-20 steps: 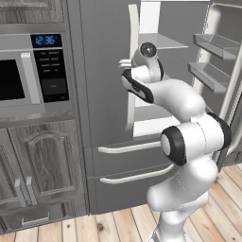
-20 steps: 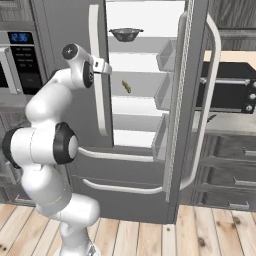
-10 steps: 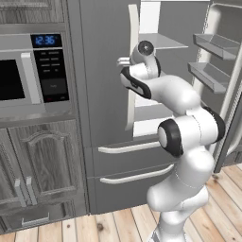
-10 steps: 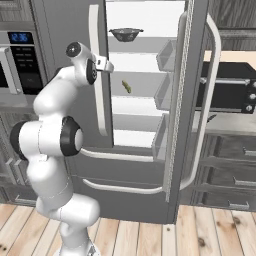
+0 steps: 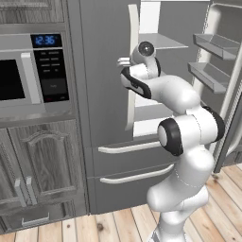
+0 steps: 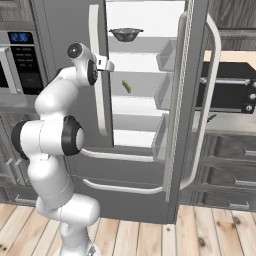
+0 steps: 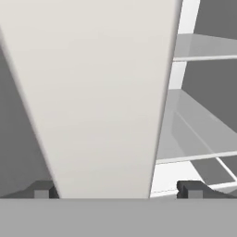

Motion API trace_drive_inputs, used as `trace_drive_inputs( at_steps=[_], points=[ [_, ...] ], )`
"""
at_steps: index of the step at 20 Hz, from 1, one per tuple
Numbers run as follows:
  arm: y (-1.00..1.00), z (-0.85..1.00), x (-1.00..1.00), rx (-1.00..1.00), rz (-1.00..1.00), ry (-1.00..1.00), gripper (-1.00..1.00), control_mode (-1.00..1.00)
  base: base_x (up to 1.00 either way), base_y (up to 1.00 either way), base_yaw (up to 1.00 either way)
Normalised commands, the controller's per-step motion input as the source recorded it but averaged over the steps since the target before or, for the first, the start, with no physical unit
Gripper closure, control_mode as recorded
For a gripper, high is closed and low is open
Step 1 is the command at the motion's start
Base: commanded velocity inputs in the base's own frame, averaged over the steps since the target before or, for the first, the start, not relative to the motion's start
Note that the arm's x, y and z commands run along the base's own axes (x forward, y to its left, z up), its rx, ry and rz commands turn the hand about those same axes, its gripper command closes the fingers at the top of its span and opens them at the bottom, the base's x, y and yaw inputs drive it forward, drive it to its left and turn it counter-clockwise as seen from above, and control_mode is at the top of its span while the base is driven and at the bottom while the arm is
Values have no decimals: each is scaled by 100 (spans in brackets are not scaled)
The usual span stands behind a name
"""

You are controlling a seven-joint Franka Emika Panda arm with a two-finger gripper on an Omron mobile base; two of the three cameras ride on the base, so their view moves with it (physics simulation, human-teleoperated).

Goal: Retrieve the butter from the fridge and place it on a plate on the dining table. Then retrieve the butter knife by the fridge and place it near the plate.

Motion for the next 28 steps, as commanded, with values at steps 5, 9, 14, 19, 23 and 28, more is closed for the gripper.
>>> trace_drive_inputs(
  at_steps=[5,9,14,19,23,28],
  points=[
    [0,0,7,0,0,0,100,-100,0,0,0],
    [0,0,0,0,0,0,100,-100,0,0,0],
    [3,0,-4,0,0,0,100,-100,0,0,0],
    [25,0,-22,-1,-6,4,100,-100,0,0,0],
    [24,0,-48,-1,-18,6,100,-100,0,0,0],
    [28,5,-75,-1,-9,13,100,-100,0,0,0]
  ],
)
